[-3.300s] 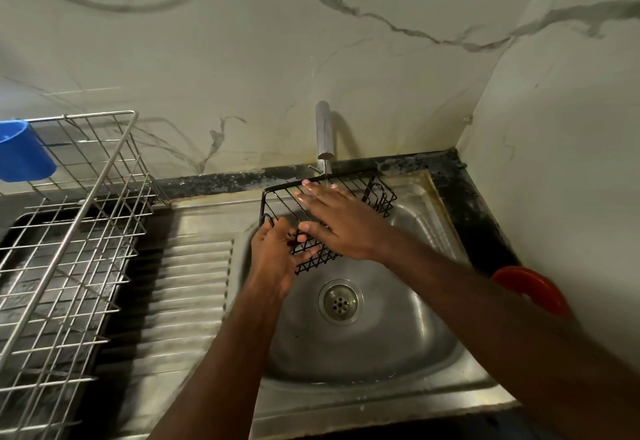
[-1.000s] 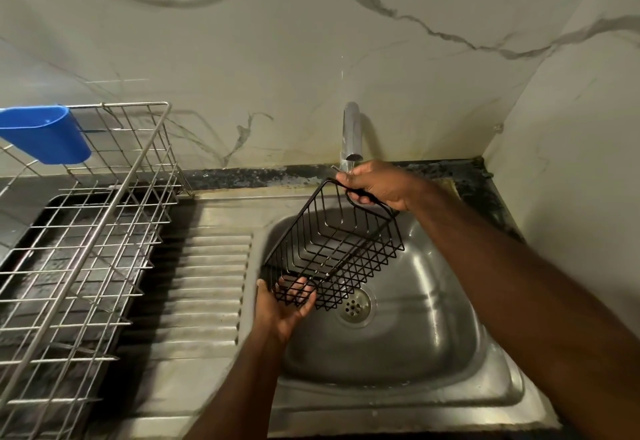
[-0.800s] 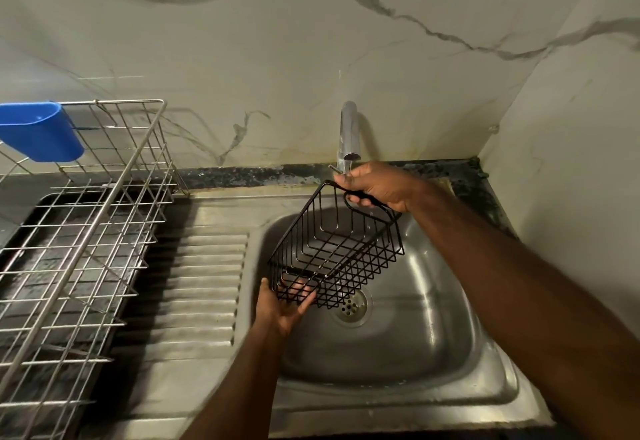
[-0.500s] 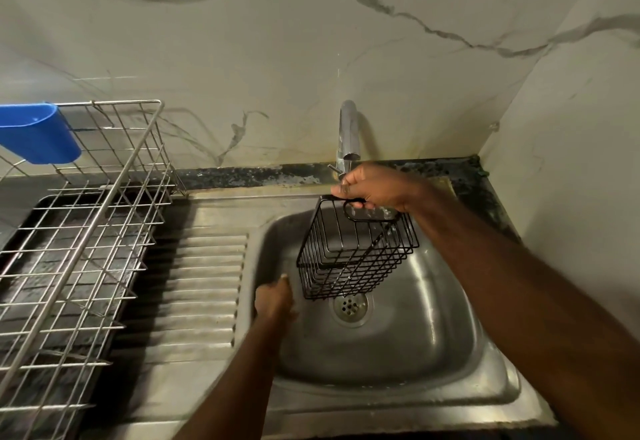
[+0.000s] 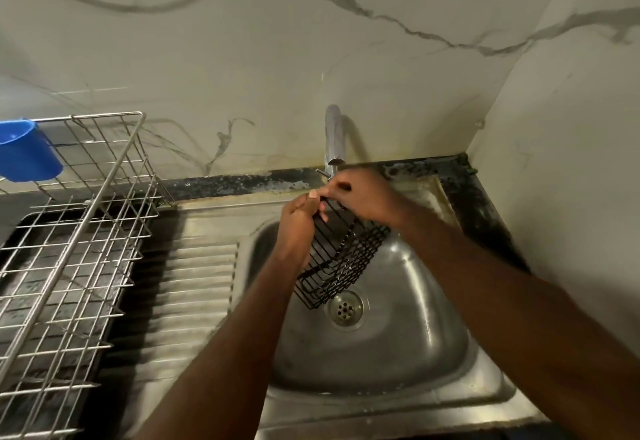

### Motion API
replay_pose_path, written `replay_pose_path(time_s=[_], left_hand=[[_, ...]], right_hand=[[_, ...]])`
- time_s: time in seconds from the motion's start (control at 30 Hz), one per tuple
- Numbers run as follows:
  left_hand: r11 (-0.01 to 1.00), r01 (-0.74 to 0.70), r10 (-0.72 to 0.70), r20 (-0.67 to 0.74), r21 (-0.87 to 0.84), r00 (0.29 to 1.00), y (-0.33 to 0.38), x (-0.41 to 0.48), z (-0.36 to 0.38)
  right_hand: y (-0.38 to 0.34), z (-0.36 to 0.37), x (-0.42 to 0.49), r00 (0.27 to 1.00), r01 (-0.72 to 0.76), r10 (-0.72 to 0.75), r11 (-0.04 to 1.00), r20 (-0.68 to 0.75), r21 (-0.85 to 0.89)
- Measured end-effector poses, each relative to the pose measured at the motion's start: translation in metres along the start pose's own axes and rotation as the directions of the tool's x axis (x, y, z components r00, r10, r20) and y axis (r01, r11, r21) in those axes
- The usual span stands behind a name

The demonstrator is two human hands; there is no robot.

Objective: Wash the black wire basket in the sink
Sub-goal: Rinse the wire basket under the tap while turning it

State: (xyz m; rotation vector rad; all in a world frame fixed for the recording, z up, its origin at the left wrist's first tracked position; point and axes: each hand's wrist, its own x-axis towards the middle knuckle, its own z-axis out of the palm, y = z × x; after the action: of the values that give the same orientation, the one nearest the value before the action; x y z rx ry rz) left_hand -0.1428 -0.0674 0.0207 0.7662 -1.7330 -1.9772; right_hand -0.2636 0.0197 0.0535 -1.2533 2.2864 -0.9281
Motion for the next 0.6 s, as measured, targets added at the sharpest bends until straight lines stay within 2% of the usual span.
replay_pose_path(time_s=[0.17, 0.23, 0.33, 0.43, 0.47, 0.6], left_hand=[[0.979, 0.086, -0.096, -0.045, -0.187, 0.994, -0.003, 0.002, 0.000], [0.985, 0.057, -0.071, -0.081, -0.163, 0.994, -0.003, -0.002, -0.003], [0.994, -0.016, -0.007, -0.204, -0.111, 0.979, -0.002, -0.008, -0.003], [0.994, -0.038, 0.012, -0.231, -0.105, 0.973, 0.000, -0.015, 0.001], [0.993, -0.038, 0.013, -0.230, -0.108, 0.973, 0.000, -0.017, 0.004], [0.982, 0.003, -0.036, -0.169, -0.189, 0.985, -0.004, -0.014, 0.005]], right_hand=[[-0.009, 0.040, -0.032, 0.987, 0.155, -0.137, 0.938, 0.080, -0.309], [0.002, 0.032, -0.033, 0.978, 0.198, -0.161, 0.922, 0.136, -0.334], [0.022, 0.012, -0.022, 0.991, 0.074, -0.042, 0.959, 0.124, -0.274], [0.029, 0.003, -0.017, 0.988, -0.106, 0.131, 0.961, 0.081, -0.256], [0.021, 0.006, -0.019, 0.989, -0.088, 0.116, 0.961, 0.091, -0.262], [-0.012, 0.028, -0.030, 0.970, 0.197, -0.137, 0.929, 0.202, -0.313]])
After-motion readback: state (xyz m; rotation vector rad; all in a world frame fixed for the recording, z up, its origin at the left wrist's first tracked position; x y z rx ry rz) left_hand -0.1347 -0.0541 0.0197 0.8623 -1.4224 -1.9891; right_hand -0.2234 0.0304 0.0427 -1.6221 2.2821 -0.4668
